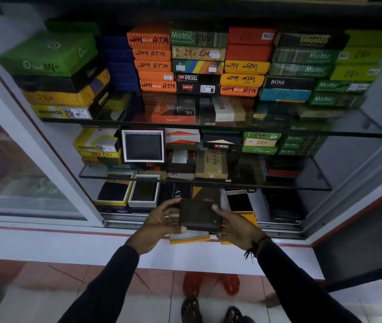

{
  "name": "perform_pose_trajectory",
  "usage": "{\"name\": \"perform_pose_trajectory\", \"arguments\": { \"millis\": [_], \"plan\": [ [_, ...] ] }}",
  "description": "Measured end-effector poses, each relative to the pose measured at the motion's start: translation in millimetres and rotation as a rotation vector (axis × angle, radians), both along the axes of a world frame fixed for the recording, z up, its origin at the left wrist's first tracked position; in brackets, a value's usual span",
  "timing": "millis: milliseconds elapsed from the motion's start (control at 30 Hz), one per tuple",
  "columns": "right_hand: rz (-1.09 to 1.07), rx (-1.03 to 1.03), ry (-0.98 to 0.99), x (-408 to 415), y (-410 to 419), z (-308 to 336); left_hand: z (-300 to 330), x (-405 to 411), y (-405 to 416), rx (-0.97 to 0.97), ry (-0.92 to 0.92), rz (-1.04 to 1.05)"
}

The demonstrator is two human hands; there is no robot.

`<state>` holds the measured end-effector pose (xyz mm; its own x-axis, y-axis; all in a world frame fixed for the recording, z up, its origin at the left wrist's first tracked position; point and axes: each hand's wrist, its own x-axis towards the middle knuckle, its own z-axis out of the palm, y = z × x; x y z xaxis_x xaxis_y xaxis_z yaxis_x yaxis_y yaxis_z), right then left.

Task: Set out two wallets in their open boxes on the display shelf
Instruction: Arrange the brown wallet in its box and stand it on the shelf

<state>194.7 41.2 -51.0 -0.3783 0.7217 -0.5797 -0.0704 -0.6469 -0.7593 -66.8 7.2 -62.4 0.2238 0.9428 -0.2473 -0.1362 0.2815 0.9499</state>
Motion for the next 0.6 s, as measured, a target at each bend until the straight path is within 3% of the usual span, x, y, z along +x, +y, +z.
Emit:
{"name": "perform_pose_trajectory", "arguments": {
  "millis": [133, 200, 333, 400, 500, 600],
  "plan": [
    [0.006, 0.241, -0.194, -2.6, 0.2, 5.2, 0.0, 7.4, 1.6, 0.037, 0.056, 0.065],
    [-0.045, 0.523, -0.368, -6.2, -0.7, 5.4, 1.4, 19.9, 1.7, 0.115, 0.203, 0.240],
    [-0.002, 1.302, -1.075, -4.4, -7.9, -3.6, -2.4, 39.0, -8.4, 0.567, 0.656, 0.358],
    [-0.027, 1.512, -1.192, 0.2, -10.5, -7.7, -12.3, 37.9, -14.5, 0.761, 0.794, 0.344],
    [-0.034, 1.504, -1.160, 3.2, -13.5, -10.5, -20.7, 33.6, -17.8, 0.778, 0.862, 0.324],
    [-0.078, 1.023, -0.880, -5.2, -12.2, -2.9, -14.8, 30.9, -14.2, 0.452, 0.654, 0.336]
  ]
}}
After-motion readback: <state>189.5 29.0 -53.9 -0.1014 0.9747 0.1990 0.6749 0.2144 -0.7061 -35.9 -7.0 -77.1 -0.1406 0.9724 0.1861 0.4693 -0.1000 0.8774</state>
